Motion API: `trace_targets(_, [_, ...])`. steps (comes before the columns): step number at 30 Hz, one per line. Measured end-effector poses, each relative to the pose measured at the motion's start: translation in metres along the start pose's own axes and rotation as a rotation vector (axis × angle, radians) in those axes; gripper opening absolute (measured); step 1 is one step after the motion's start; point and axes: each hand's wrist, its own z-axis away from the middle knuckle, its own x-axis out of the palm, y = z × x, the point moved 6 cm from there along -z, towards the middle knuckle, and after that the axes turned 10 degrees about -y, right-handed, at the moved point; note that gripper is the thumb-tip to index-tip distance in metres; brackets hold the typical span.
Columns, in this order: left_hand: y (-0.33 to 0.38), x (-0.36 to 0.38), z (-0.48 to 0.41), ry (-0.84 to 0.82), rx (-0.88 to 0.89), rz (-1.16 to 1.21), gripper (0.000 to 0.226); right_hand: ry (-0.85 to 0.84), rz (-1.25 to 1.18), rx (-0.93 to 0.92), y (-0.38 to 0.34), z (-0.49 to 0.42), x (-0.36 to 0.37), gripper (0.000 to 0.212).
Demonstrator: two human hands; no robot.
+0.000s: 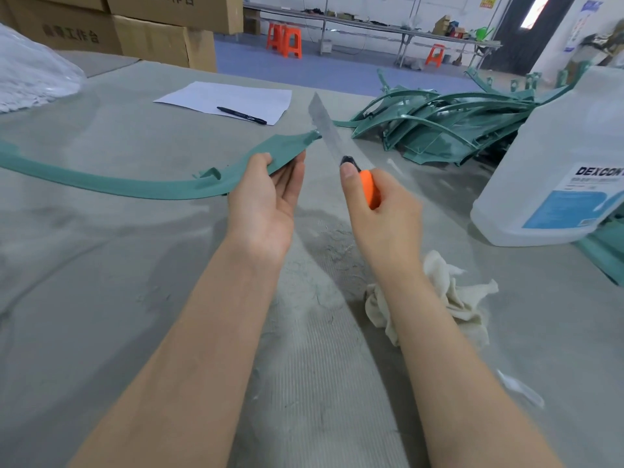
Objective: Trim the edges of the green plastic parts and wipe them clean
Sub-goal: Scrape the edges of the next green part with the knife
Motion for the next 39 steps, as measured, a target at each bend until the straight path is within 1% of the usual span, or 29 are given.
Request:
trace_targets(2, [0.001,-0.001,0.000,0.014,0.004,0.021,0.017,-0.079,0.025,-0.067,-0.010,0.003,0.009,0.049])
trace_targets(4, [0.000,-0.001,-0.001,0.013,0.000,0.025,0.017,-0.151,0.054,-0.092,-0.014,0.006,0.017,0.049])
trace_targets(7, [0.000,0.001,-0.001,-0.005,-0.016,-0.020,0.020,-0.186,0.088,-0.091,-0.015,0.007,0.022,0.049])
trace_targets(11, [-0.001,0.002,0.001,-0.029,-0.040,-0.033,0.020,-0.177,0.098,-0.075,-0.011,0.006,0.023,0.051])
trace_targets(14, [-0.002,0.002,0.002,-0.016,-0.059,-0.038,0.019,-0.149,0.117,-0.072,-0.011,0.006,0.021,0.049])
trace_targets(17, [-0.003,0.000,0.002,0.022,-0.065,-0.061,0.019,-0.095,0.102,-0.025,-0.003,0.002,0.014,0.048])
trace_targets(22, [-0.004,0.001,0.003,0.004,-0.055,-0.092,0.022,-0.018,0.091,0.037,0.009,-0.003,0.005,0.051])
trace_targets(27, [0.000,0.002,0.002,-0.013,-0.035,-0.081,0.023,-0.004,0.075,0.108,0.018,-0.005,0.000,0.051])
trace_targets(30, [-0.001,0.001,0.001,0.007,-0.023,-0.084,0.022,0.009,0.041,0.032,0.008,-0.002,0.001,0.051])
trace_targets(35, [-0.001,0.000,-0.001,0.007,-0.031,-0.032,0.022,-0.171,0.074,-0.101,-0.009,0.005,0.021,0.048])
trace_targets(39, [0.001,0.002,0.000,-0.018,-0.024,-0.041,0.020,-0.212,0.102,-0.123,-0.009,0.007,0.026,0.049])
